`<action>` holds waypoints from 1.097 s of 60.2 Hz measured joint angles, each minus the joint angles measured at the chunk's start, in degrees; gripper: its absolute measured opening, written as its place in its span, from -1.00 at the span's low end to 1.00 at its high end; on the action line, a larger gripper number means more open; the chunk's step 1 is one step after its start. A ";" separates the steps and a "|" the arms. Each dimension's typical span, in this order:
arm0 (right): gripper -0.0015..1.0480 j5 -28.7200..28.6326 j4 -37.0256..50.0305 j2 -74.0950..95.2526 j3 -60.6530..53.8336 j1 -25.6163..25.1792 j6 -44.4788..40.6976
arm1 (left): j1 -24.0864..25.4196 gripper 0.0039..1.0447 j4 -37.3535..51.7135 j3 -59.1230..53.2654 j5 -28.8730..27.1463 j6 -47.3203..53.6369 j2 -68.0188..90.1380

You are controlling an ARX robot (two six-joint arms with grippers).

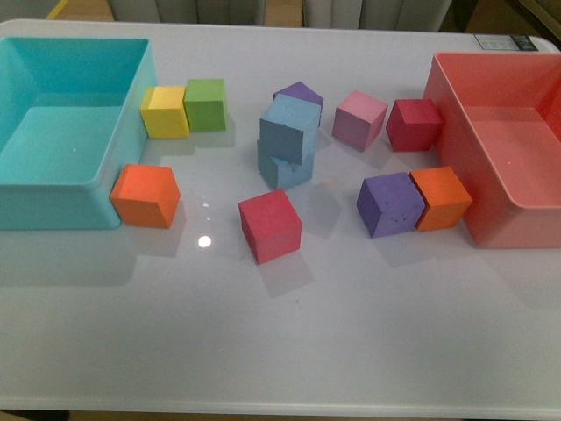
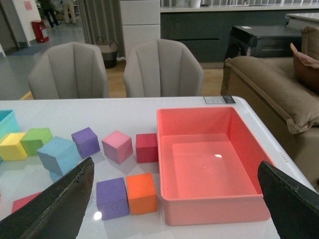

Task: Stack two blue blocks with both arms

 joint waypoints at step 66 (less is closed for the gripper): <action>0.83 0.00 0.00 0.00 0.00 0.00 0.00 | 0.00 0.84 0.00 0.02 0.00 0.04 0.00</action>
